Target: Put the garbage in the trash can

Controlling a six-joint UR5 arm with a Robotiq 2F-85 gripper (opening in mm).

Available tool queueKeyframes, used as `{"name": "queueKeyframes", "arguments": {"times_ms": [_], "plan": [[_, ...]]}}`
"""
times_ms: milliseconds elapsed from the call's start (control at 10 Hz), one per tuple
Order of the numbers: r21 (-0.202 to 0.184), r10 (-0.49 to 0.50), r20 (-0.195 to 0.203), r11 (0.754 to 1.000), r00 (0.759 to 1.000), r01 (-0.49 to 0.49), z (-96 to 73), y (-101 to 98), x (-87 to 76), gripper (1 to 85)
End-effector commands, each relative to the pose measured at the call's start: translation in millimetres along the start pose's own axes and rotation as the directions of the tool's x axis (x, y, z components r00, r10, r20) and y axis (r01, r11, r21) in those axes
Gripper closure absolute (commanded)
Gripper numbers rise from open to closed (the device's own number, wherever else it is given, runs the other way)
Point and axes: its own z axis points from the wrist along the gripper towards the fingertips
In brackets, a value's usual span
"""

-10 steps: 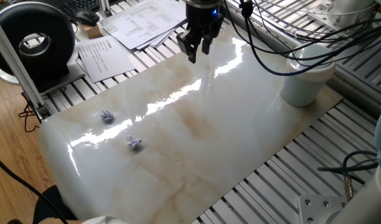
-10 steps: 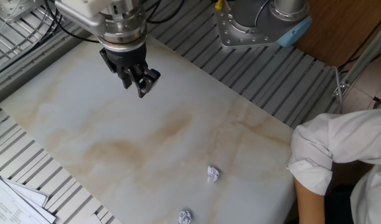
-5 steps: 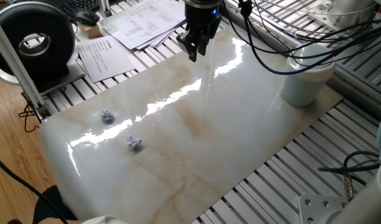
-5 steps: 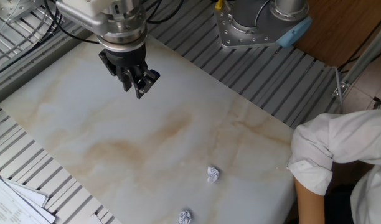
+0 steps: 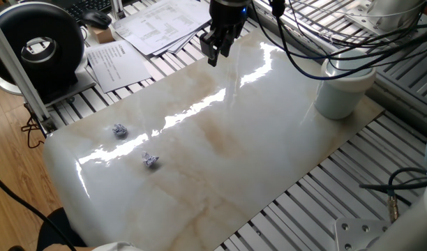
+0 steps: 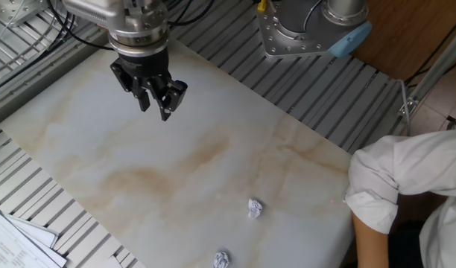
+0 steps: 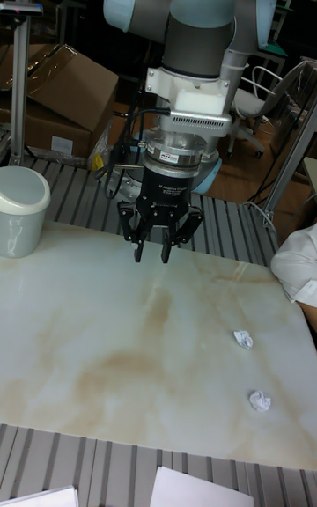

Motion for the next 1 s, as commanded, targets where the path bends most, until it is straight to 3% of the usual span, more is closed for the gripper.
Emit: {"name": "queueKeyframes", "arguments": {"times_ms": [0,400,700,800,900], "plan": [[-0.029,-0.005,0.039,1.000,0.999,0.006,2.8,1.4,-5.3,40.7],[-0.075,-0.029,0.010,0.997,1.000,0.029,4.7,12.0,5.6,40.7],[-0.068,-0.033,-0.007,0.997,0.999,0.032,4.9,10.1,9.9,41.0],[-0.038,-0.051,-0.027,0.998,0.998,0.050,5.2,2.2,14.8,42.0],[-0.064,-0.047,-0.011,0.997,0.999,0.046,4.9,9.1,11.0,42.3]]}}
